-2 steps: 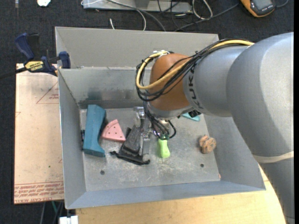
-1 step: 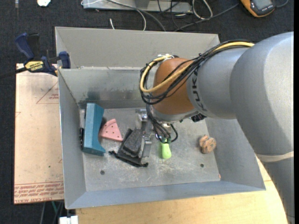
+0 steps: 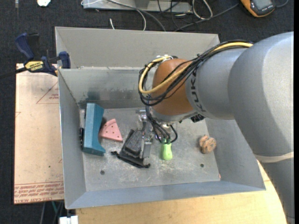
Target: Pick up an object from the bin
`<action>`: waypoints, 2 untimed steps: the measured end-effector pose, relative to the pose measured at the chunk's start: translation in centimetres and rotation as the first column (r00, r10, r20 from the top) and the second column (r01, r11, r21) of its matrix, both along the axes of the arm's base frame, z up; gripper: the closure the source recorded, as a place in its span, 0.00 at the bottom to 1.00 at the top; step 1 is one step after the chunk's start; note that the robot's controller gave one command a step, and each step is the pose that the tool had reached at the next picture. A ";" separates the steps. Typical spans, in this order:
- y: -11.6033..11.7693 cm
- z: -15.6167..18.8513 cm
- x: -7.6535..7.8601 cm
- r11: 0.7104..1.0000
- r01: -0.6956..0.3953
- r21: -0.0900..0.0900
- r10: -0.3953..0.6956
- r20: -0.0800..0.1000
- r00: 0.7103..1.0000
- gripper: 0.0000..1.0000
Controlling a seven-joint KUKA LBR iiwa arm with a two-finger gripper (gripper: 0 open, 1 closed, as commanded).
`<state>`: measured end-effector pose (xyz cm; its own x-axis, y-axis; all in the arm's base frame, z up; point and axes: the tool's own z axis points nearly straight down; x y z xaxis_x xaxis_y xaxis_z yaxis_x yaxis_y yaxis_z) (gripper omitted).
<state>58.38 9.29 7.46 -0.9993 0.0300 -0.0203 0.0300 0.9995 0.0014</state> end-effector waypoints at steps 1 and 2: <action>1.0 0.1 -1.1 1.000 -0.021 0.002 0.021 0.003 1.000 0.00; 1.5 1.7 -2.4 0.983 -0.185 -0.002 0.185 0.003 0.983 0.00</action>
Offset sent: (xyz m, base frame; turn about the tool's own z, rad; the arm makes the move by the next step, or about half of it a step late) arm -0.0293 0.0165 0.0232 -0.2094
